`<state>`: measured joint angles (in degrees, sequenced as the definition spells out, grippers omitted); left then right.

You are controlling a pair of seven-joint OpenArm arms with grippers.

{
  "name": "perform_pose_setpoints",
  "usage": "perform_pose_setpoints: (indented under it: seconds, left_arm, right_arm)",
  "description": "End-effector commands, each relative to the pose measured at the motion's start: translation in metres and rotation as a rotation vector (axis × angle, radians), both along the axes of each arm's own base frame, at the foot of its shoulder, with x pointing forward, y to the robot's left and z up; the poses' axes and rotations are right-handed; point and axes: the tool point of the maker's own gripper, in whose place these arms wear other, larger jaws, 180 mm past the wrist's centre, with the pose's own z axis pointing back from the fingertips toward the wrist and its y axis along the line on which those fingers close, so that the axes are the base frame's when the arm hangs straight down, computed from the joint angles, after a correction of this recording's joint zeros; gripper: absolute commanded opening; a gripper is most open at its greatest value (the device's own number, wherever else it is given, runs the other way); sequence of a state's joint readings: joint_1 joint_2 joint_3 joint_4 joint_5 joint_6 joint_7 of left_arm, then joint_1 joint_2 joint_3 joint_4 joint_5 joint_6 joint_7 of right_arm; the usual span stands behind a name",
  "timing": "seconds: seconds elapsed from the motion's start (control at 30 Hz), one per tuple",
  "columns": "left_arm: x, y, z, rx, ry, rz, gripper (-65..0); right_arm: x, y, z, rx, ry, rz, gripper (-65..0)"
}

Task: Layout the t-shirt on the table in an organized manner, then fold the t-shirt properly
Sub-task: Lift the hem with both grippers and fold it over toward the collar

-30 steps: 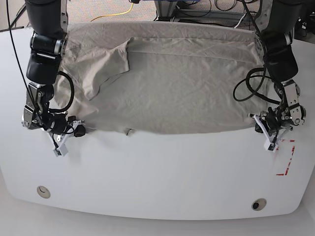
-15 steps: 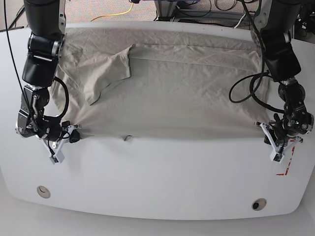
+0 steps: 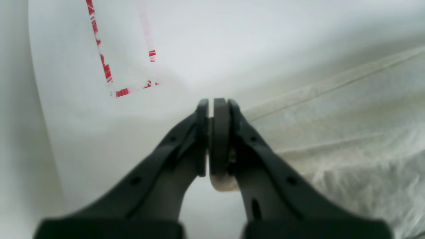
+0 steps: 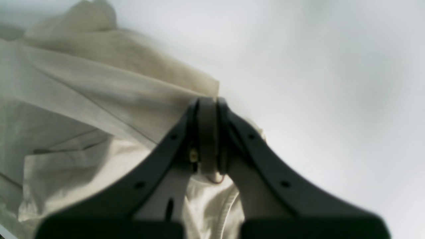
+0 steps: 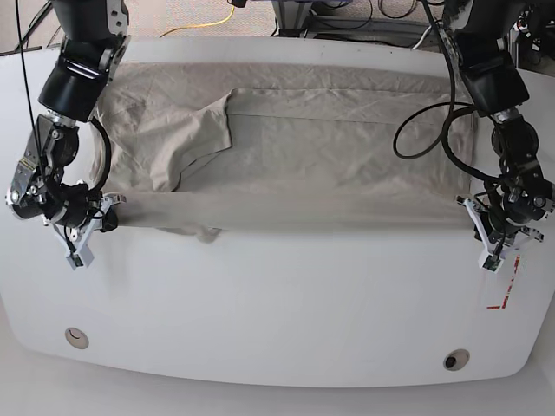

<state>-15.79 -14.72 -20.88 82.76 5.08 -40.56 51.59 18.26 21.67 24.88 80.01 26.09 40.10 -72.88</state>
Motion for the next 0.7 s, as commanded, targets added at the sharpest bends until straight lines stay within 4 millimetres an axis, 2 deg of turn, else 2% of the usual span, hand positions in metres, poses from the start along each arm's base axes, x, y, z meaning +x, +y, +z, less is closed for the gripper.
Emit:
perform_pose_setpoints:
  seconds: [0.0, 0.17, 0.43, 0.67]
  left_arm:
    - [-0.005, 0.012, 0.014, 0.056, -0.03, 0.012, -65.0]
    - [-0.025, 0.01, 0.004, 0.08, -0.003, -0.001, -65.0]
    - [-0.055, 0.008, -0.016, 0.102, 0.057, -0.015, -65.0]
    - [-0.077, 0.008, -0.031, 0.111, 0.107, -0.022, -64.9]
  right_arm:
    - [0.001, -0.013, 0.023, -0.057, -0.054, -0.008, -64.8]
    - [-0.017, -0.008, 0.018, -0.088, -0.036, 0.005, -64.8]
    - [-0.047, -0.014, 0.015, -0.137, -0.01, -0.011, -64.8]
    - [-0.065, -0.013, 0.011, -0.177, 0.032, 0.004, -64.7]
